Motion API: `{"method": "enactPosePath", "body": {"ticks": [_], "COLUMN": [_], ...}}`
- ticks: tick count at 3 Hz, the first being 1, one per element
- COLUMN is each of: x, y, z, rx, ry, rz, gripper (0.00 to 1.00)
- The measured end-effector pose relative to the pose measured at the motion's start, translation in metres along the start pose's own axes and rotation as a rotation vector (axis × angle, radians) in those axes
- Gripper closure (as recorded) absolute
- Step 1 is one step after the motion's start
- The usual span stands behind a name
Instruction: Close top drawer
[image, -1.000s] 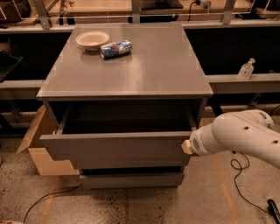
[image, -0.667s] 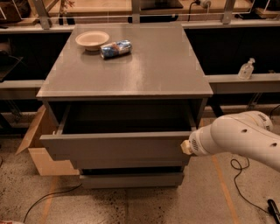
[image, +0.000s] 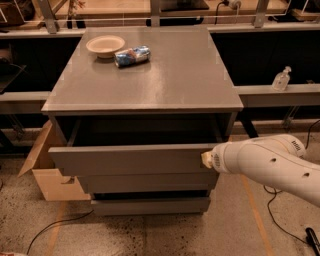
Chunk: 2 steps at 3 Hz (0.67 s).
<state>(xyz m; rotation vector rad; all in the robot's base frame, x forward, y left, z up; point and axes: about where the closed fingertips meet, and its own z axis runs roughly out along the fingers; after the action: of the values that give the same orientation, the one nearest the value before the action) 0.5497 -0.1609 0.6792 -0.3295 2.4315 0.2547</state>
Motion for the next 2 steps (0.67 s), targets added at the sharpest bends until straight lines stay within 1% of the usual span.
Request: {"method": "enactPosePath", "body": {"ticks": [1, 2], "x": [-0.024, -0.041], "y": [-0.002, -0.002], "z": [0.005, 0.016], "rx": [-0.003, -0.018], "ry": [-0.092, -0.142], "rz": [0.012, 0.019], "gripper": [1.0, 1.0]}}
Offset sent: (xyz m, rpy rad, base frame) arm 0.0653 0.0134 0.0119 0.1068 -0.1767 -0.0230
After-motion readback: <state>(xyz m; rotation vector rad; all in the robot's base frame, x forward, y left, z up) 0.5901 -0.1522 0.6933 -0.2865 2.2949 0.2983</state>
